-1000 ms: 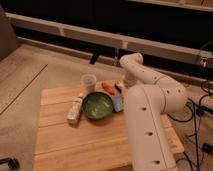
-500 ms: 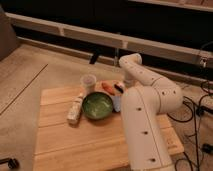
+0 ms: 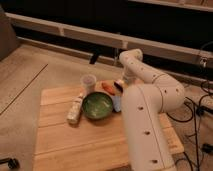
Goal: Place the eraser on the white sponge
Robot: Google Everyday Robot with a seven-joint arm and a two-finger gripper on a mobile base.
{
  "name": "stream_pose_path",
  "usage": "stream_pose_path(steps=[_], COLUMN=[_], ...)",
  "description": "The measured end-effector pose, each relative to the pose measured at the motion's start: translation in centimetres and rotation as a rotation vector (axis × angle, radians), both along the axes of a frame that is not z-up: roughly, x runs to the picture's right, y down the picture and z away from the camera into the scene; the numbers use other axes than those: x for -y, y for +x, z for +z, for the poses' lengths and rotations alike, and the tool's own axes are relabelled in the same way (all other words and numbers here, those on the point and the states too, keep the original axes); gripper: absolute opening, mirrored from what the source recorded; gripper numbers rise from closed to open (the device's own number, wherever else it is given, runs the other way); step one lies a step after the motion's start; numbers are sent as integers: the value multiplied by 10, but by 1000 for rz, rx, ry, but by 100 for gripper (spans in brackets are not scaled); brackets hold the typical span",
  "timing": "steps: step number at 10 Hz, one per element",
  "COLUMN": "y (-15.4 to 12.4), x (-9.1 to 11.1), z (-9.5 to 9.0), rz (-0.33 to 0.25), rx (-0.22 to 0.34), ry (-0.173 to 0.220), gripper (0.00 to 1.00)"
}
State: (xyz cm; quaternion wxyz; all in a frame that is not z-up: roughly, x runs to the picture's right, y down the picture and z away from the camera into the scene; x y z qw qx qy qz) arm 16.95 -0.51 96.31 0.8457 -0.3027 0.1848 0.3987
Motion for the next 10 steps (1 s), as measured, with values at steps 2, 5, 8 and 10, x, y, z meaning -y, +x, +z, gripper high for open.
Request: stream_pose_path(steps=[2,5,8,10], y=[0,-11,-30,-41], x=[5,-10,-30,-48], z=[-26,-61,-78,-81], rz=[-17,-39,-69,-82], rx=[-19,-19,9,22], ry=[13,9,-16,-51], gripper=[0,0,0,0])
